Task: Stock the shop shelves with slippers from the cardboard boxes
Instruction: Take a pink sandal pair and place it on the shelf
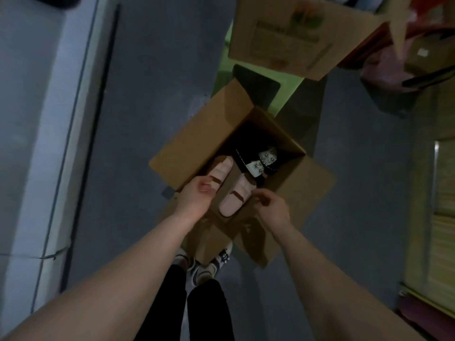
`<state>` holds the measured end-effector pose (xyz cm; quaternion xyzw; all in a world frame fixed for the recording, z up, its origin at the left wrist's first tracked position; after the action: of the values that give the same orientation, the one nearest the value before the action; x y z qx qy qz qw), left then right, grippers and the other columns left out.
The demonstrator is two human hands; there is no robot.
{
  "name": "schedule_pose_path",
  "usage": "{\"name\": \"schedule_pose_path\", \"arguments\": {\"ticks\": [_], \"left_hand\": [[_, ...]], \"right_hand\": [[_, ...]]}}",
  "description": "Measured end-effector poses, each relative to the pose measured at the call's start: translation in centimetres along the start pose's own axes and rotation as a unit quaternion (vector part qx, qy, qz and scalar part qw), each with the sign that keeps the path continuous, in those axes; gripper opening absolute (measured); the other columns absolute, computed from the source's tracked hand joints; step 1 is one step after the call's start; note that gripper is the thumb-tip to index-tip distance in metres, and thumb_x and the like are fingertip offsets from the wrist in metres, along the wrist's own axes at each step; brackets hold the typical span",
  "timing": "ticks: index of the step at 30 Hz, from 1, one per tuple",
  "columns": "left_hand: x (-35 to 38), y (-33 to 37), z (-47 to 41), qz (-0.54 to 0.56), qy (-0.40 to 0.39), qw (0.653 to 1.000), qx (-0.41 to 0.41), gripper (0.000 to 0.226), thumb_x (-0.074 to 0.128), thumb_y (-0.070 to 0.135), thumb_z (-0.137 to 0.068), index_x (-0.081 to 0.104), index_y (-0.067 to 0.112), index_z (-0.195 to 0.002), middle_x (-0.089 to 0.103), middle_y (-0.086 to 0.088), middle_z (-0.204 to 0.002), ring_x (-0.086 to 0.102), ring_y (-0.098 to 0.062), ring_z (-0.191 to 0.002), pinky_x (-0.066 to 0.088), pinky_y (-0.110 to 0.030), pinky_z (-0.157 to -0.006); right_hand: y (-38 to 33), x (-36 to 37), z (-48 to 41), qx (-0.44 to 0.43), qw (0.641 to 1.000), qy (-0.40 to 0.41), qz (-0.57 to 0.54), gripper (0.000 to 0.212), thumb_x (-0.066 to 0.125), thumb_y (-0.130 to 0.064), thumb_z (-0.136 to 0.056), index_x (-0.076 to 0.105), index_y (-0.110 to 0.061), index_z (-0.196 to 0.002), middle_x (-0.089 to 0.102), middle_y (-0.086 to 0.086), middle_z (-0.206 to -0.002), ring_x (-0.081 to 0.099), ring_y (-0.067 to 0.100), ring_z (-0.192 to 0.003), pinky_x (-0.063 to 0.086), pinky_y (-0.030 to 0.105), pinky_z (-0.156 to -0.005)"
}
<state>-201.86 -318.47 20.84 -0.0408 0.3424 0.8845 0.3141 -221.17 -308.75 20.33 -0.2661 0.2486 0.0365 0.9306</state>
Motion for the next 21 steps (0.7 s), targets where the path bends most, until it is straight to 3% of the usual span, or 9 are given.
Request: {"name": "schedule_pose_path", "arguments": {"ticks": [5,9,12,16,19,21], "left_hand": [[4.0,-7.6,-6.8,0.023,-0.023,0.997,-0.072,0.031,0.056,0.015,-0.096,0.056,0.02,-0.127,0.061,-0.001,-0.118,0.058,-0.014,-0.101,0.042,-0.02,-0.08],[6.8,-13.3,-12.1,0.031,-0.03,0.991,-0.126,0.032,0.058,0.014,-0.093,0.056,0.023,-0.123,0.06,-0.006,-0.123,0.059,-0.018,-0.1,0.044,-0.021,-0.076],[8.9,-16.2,-15.4,0.002,-0.04,0.988,-0.15,0.04,0.057,0.017,-0.094,0.052,0.026,-0.132,0.057,-0.002,-0.127,0.059,-0.017,-0.1,0.05,-0.03,-0.086],[11.9,-18.2,-19.8,0.015,-0.053,0.983,-0.176,0.047,0.055,0.017,-0.097,0.044,0.029,-0.14,0.05,-0.001,-0.134,0.056,-0.014,-0.101,0.05,-0.029,-0.08],[13.9,-18.5,-22.7,0.037,-0.063,0.982,-0.174,0.053,0.053,0.02,-0.098,0.035,0.027,-0.147,0.041,-0.003,-0.147,0.046,-0.023,-0.127,0.043,-0.042,-0.105],[15.0,-18.6,-24.8,0.047,-0.054,0.983,-0.167,0.056,0.052,0.02,-0.099,0.031,0.025,-0.151,0.037,-0.004,-0.151,0.041,-0.025,-0.134,0.038,-0.043,-0.111]], "right_hand": [[5.4,5.0,-6.4,0.022,0.998,-0.02,0.051,0.039,0.056,-0.005,-0.093,0.063,-0.026,-0.125,0.067,0.0,-0.118,0.062,0.018,-0.11,0.045,0.022,-0.087],[8.9,8.6,-11.2,0.027,0.998,-0.026,0.048,0.044,0.053,-0.006,-0.094,0.056,-0.025,-0.134,0.063,0.003,-0.127,0.061,0.021,-0.113,0.051,0.033,-0.095],[11.5,11.0,-15.3,0.037,0.998,-0.029,0.035,0.048,0.054,-0.006,-0.094,0.051,-0.023,-0.139,0.059,0.006,-0.133,0.058,0.02,-0.116,0.047,0.027,-0.091],[15.5,14.1,-21.6,0.08,0.996,-0.033,0.027,0.056,0.05,-0.006,-0.095,0.04,-0.022,-0.148,0.049,0.004,-0.146,0.05,0.023,-0.129,0.041,0.025,-0.096],[16.9,15.8,-25.4,0.068,0.996,-0.024,0.056,0.066,0.055,-0.003,-0.092,0.032,-0.019,-0.151,0.04,0.004,-0.153,0.044,0.025,-0.132,0.041,0.027,-0.1],[17.3,16.4,-27.7,0.047,0.995,-0.003,0.092,0.067,0.058,-0.003,-0.091,0.031,-0.013,-0.151,0.037,0.009,-0.153,0.038,0.027,-0.137,0.037,0.032,-0.109]]}}
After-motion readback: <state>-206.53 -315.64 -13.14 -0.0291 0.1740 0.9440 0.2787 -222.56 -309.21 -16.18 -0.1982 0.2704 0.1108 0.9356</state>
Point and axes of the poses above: each hand's wrist, its own z-axis away from the middle knuckle, its own x-axis out of the palm, y = z × x, the point moved 6 cm from there along -z, towards the middle knuckle
